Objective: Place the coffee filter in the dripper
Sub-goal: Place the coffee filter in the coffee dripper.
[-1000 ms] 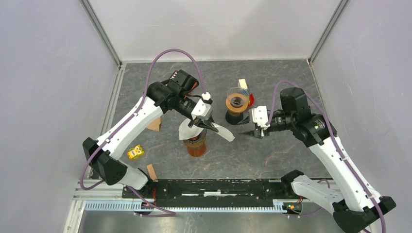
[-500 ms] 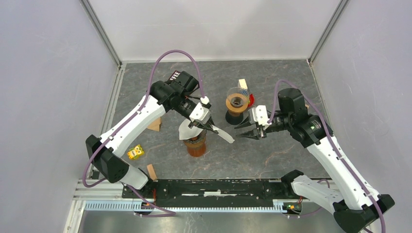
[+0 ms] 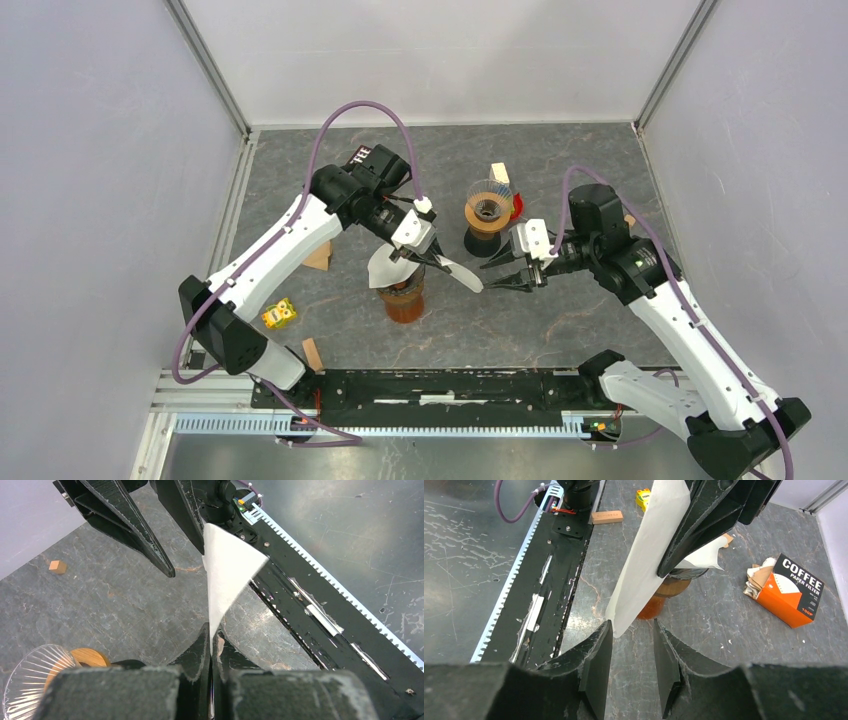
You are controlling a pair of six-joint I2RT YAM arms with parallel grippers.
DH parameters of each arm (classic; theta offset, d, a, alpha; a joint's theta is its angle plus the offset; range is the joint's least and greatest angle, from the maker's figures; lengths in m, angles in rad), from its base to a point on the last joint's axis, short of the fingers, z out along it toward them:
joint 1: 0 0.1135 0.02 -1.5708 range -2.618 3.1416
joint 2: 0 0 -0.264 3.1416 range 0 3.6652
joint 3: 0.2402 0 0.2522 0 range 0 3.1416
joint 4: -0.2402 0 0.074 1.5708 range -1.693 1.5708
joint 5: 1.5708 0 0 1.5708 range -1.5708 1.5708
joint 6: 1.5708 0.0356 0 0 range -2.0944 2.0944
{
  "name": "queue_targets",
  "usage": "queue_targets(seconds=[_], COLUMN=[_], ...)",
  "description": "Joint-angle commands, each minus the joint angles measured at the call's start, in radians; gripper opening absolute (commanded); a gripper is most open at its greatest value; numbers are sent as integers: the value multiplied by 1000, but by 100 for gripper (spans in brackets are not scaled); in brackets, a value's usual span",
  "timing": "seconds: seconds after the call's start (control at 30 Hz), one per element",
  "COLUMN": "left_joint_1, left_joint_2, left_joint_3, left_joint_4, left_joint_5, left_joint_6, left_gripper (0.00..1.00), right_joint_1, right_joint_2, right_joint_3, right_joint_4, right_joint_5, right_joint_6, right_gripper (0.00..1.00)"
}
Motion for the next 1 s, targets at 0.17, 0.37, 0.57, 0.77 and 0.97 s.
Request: queue_targets(seconds=[0.17,0.37,0.57,0.77,0.97], left_joint_1=[1,1,1,1,1], left_joint_2=[6,7,9,5,5], left_joint_3=[35,35,33,23,24], left_joint_4=[22,43,43,42,43], left_joint_5=[22,17,20,20,26], left_joint_6=[-12,-33,-35,-35,-34], left_gripper=[2,2,2,2,2], right_joint_1=[7,7,7,7,6], right_joint_2=[0,-4,-3,7,13], right_joint_3=[-8,-9,-11,-6,-14], right_joint_4=[49,41,60,86,117], right_joint_5=[-25,-30,-25,-9,6], right_joint_6=[31,26,47,74,105], right_gripper=[41,41,40,36,33])
